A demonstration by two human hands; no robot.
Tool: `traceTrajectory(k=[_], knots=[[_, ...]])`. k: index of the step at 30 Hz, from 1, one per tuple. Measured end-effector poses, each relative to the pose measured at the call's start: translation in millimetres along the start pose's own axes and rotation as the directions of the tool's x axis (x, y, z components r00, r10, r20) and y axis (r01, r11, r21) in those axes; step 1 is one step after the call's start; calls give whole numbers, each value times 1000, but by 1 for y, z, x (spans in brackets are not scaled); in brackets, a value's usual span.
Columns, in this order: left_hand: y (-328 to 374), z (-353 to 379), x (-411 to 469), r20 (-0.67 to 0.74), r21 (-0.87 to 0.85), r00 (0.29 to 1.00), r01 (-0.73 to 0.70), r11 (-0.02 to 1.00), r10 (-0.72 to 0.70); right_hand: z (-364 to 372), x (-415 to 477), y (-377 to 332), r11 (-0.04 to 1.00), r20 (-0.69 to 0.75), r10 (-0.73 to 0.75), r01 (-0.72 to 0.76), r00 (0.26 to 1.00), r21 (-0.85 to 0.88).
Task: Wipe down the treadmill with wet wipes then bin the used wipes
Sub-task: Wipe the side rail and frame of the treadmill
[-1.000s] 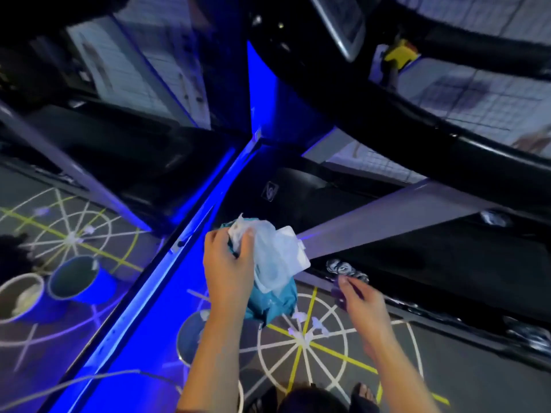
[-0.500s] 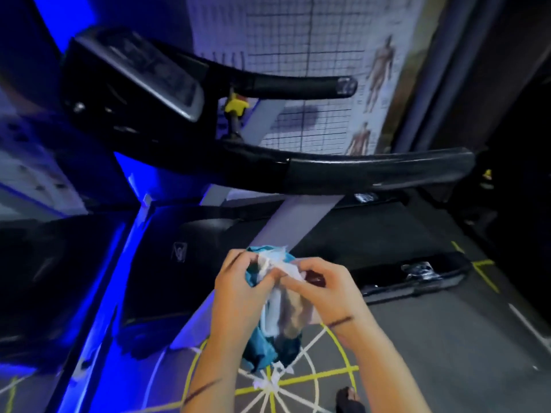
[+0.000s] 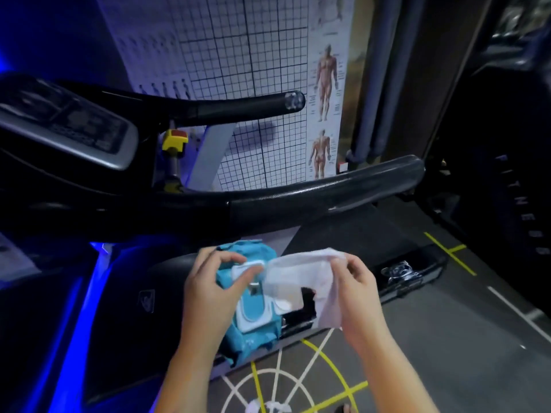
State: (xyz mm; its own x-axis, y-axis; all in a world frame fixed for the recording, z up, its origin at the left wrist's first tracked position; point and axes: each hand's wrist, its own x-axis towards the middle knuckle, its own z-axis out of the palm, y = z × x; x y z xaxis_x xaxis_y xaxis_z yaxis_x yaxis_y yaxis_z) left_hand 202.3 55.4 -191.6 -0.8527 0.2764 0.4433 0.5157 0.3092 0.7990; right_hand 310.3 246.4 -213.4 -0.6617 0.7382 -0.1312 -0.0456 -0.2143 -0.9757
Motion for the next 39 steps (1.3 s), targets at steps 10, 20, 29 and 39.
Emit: traceTrajectory(k=[10, 20, 29, 39], knots=[[-18, 48, 135, -534, -64, 845, -47, 997, 5, -21, 128, 24, 876, -103, 424, -378, 900, 301], [-28, 106, 186, -593, -64, 804, 4, 998, -41, 26, 192, 31, 773, 224, 430, -485, 875, 409], [-24, 123, 198, -659, -96, 752, -57, 994, -21, 28, 223, 50, 890, 306, 212, -313, 928, 333], [-23, 149, 196, -609, -357, 759, -5, 934, -229, 10, 253, 52, 934, 460, 153, -280, 875, 223]])
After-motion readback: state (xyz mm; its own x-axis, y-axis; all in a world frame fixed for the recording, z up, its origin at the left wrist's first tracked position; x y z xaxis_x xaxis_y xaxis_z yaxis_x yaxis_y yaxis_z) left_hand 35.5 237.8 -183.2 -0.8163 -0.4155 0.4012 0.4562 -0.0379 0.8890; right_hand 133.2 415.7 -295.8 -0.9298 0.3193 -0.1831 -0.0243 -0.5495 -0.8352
